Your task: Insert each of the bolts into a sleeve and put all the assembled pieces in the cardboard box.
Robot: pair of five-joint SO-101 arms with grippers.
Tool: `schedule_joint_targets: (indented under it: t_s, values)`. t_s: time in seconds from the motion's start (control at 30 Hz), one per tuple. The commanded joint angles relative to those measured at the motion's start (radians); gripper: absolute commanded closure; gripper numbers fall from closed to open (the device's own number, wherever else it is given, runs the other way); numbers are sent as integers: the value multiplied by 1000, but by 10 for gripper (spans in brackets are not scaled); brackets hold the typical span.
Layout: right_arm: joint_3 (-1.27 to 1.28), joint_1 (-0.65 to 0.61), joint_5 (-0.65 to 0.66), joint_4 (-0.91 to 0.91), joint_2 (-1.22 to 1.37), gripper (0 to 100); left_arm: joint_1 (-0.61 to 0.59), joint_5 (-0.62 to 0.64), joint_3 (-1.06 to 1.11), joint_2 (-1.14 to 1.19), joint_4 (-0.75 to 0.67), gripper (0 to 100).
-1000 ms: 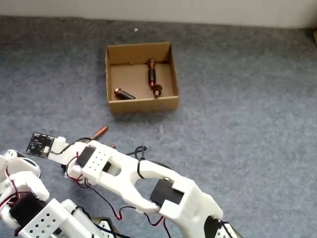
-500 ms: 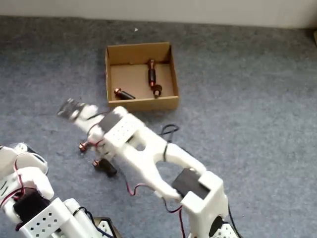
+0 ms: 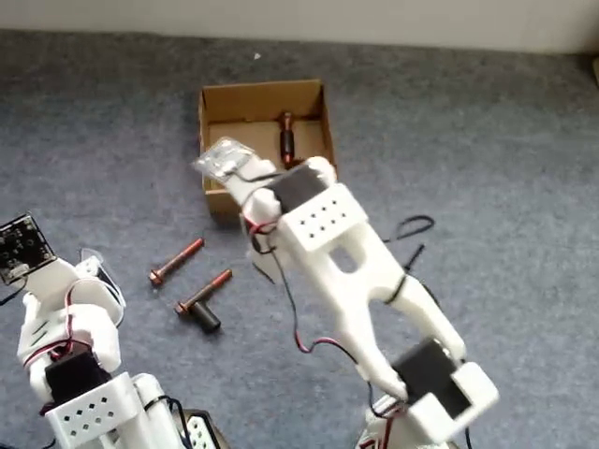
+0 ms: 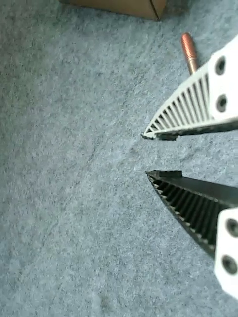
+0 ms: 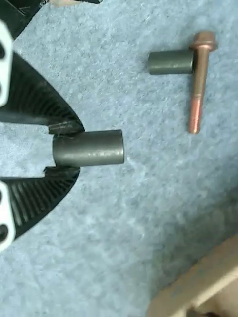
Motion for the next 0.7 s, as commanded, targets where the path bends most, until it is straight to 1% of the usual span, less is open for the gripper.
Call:
schedule_joint_targets:
  t_s: [0.0,0.17,0.27,0.33,0.67]
  values:
    - [153,44,-2,-51,-150,993,35,-14,8,-1,-14,860]
    - [507,61,-8,-280,-372,993,35,-14,12,-1,-14,860]
    - [667,68,-87,-409,-450,993,35,-14,12,-1,-14,860]
    - [736,81,-107,-453,-452,990,35,-14,12,-1,-14,860]
    - [748,82,-112,-582,-223,988,35,-14,13,-1,-12,860]
